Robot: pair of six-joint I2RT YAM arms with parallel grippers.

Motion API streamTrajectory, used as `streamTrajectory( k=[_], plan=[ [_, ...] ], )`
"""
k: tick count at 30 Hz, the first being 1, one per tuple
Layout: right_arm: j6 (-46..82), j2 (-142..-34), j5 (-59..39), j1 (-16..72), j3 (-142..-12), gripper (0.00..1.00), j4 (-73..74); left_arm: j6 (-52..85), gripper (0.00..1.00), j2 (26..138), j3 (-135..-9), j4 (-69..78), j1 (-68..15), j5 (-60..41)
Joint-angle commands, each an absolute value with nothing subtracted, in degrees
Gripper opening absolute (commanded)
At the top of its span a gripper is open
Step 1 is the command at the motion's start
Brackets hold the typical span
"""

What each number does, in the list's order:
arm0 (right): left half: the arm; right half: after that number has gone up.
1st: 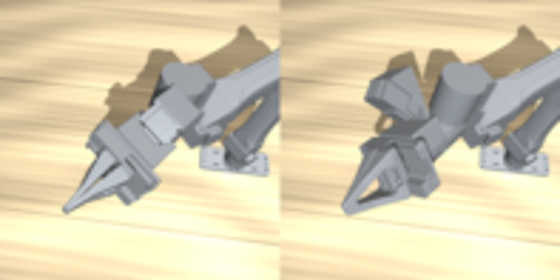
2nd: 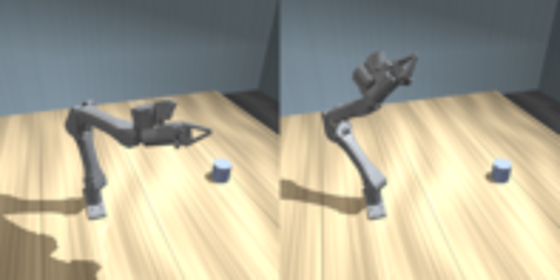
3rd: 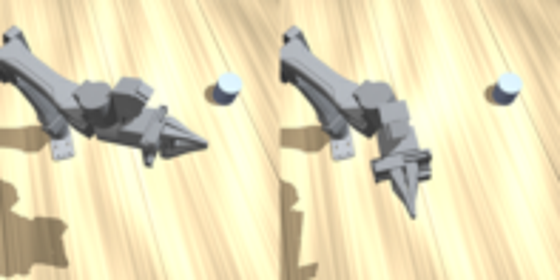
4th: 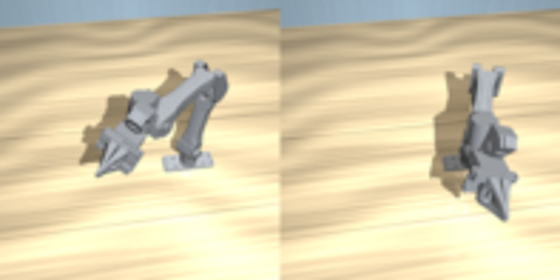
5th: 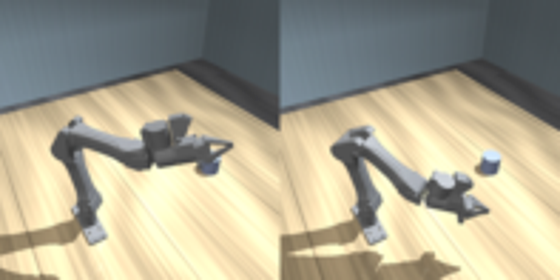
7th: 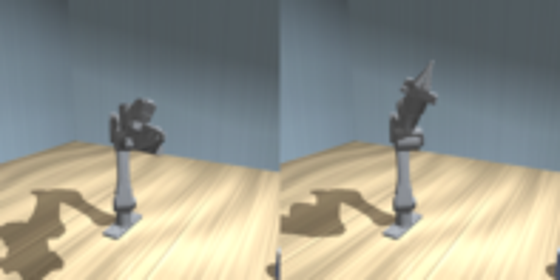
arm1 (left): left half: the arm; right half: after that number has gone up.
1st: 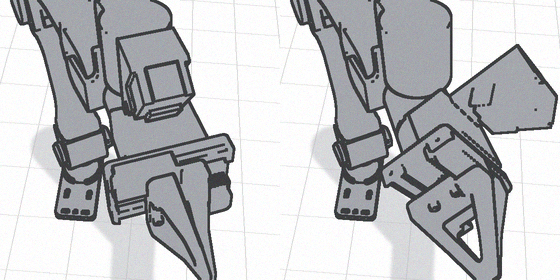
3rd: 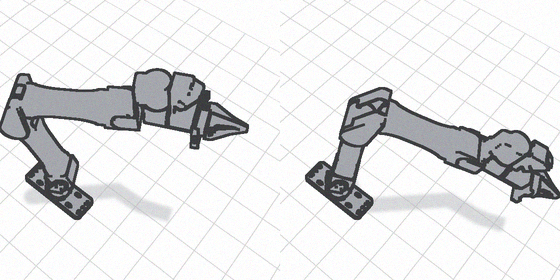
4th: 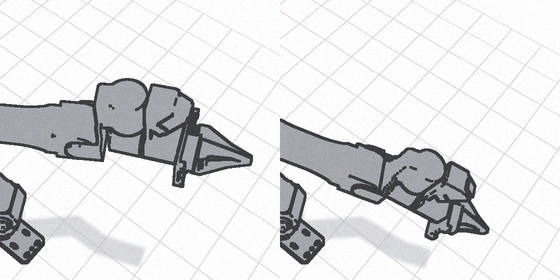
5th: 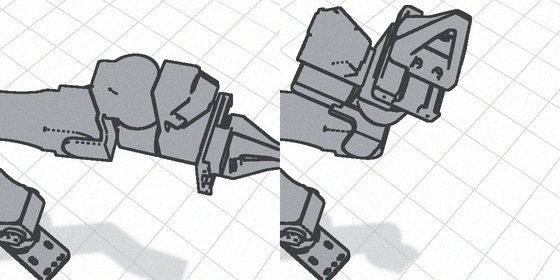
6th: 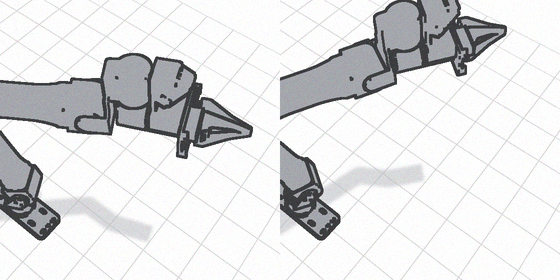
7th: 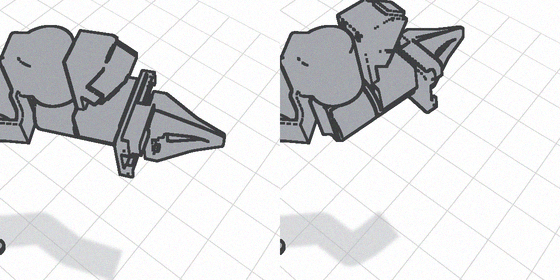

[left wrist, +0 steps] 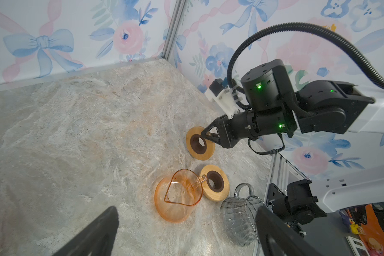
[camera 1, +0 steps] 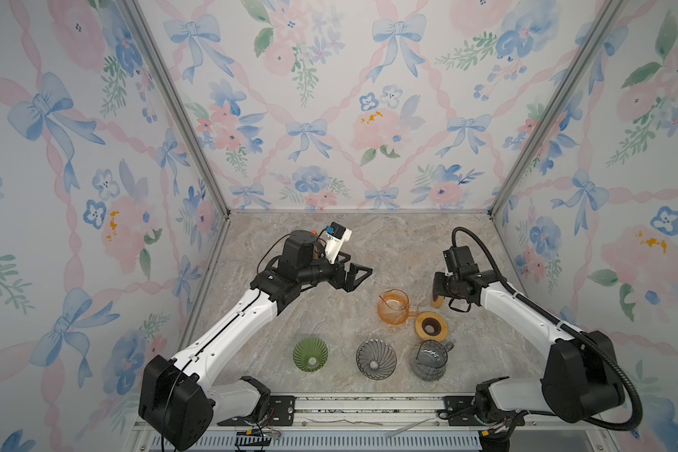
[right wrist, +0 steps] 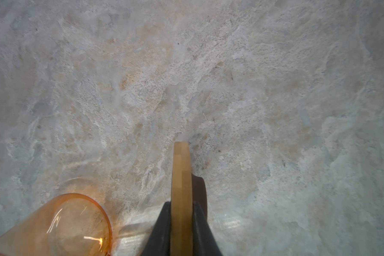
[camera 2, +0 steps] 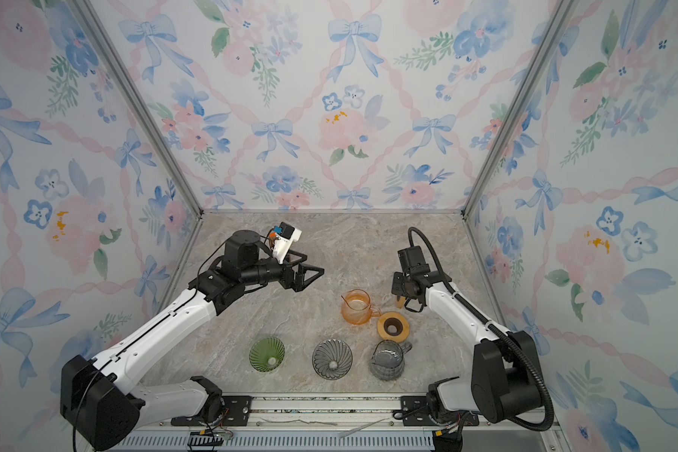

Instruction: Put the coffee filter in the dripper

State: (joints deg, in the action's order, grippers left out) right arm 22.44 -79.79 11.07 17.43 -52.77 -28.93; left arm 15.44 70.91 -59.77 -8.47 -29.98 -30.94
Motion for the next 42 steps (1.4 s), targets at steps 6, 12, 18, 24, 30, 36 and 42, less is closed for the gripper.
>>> streamTrajectory(
  k=[6,12,18,24,30,36,42],
  plan=[
    [21.31,-82.86,17.58,20.82,-55.54,0.19,-33.31,14.33,0.98,68.69,-59.25,-8.96,-29.71,-31.81],
    [21.33,-83.74,17.02,21.51,-55.29,0.23,-32.97,14.34,0.98,68.33,-59.30,-8.89,-29.73,-31.82],
    [21.37,-84.42,16.70,22.22,-55.09,0.25,-32.57,14.24,0.98,68.21,-59.21,-8.88,-29.71,-31.82],
    [21.61,-84.30,17.66,22.58,-55.25,0.20,-32.75,14.24,0.98,68.16,-59.10,-8.93,-29.73,-31.82],
    [22.23,-81.56,20.11,22.51,-55.45,0.17,-33.05,14.24,0.98,67.96,-59.06,-8.92,-29.73,-31.86],
    [21.81,-76.27,17.51,21.39,-56.45,0.16,-33.24,14.24,0.98,67.91,-59.02,-8.89,-29.71,-31.98],
    [22.58,-69.11,7.62,18.75,-55.94,0.17,-32.60,14.15,0.98,67.88,-59.01,-8.91,-29.73,-32.27]
  ],
)
